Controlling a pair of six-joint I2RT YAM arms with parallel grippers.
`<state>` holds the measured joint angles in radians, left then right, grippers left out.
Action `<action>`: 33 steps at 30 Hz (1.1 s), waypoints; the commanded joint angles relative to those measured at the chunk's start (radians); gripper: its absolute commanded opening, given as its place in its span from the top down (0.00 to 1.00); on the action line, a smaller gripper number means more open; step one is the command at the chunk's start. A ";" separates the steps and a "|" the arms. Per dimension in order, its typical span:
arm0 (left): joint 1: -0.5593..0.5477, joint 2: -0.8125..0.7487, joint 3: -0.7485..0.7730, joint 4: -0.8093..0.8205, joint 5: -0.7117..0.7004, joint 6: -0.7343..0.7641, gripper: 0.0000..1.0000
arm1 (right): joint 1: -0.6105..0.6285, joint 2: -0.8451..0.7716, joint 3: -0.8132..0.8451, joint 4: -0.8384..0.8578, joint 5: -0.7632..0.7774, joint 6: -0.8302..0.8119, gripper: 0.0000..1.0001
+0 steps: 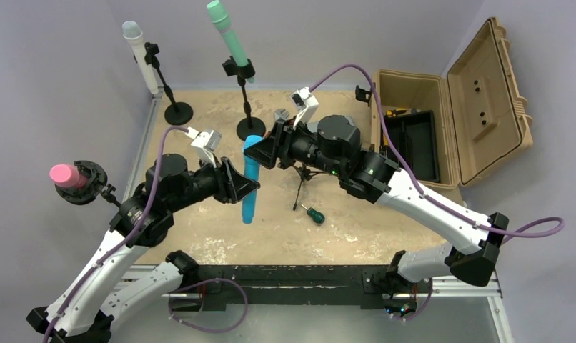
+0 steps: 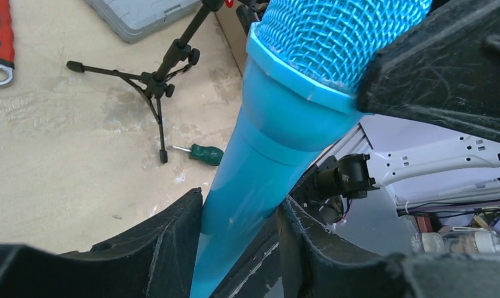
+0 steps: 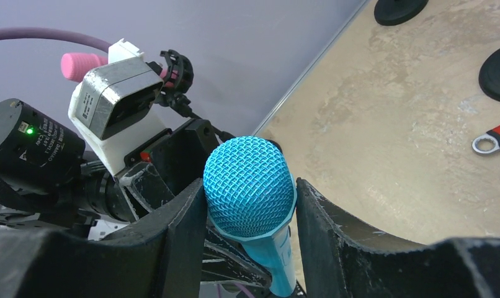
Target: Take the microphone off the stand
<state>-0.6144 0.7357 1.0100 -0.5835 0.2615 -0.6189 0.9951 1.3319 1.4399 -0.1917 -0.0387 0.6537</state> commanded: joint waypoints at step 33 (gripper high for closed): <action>-0.044 0.240 -0.425 0.058 -0.287 -0.220 1.00 | 0.005 -0.366 -0.097 -0.312 0.704 -0.065 0.03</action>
<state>-0.6285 0.9665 0.6304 -0.6491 0.0681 -0.7429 1.0019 1.0176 1.4052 -0.4355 0.5293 0.5674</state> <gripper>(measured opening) 0.382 0.962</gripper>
